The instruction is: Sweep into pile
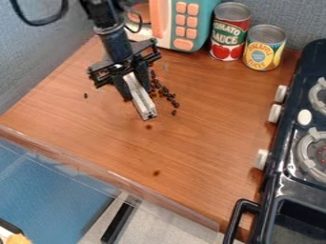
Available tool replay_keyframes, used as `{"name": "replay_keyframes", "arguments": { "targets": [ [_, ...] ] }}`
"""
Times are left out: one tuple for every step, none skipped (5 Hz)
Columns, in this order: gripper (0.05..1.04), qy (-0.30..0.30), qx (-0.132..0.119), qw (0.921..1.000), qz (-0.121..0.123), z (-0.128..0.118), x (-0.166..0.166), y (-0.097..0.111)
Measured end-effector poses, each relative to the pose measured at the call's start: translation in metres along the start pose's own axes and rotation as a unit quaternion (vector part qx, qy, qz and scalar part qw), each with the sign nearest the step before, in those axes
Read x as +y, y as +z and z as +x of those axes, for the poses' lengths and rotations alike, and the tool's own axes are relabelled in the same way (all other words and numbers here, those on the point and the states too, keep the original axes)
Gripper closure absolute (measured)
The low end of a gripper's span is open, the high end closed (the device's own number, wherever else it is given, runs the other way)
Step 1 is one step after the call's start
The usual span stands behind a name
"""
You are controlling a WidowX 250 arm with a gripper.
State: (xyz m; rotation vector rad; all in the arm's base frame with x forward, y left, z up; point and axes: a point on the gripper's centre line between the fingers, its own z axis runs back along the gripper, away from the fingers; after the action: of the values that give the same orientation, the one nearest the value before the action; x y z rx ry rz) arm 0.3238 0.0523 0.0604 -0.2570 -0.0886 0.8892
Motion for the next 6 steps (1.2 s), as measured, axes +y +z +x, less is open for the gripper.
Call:
{"name": "replay_keyframes", "arguments": {
  "targets": [
    [0.702,0.0,-0.009,0.9999,-0.008,-0.001,0.006,0.011],
    [0.702,0.012,-0.006,0.9999,0.005,-0.005,0.025,0.005],
    [0.702,0.011,-0.016,0.9996,0.023,0.002,0.042,0.0],
    [0.702,0.039,0.004,0.9979,0.051,0.013,0.058,-0.007],
    [0.702,0.063,0.01,0.9958,0.065,0.022,0.073,-0.007],
    [0.702,0.082,0.008,0.9944,0.067,0.028,0.085,-0.003]
  ]
}}
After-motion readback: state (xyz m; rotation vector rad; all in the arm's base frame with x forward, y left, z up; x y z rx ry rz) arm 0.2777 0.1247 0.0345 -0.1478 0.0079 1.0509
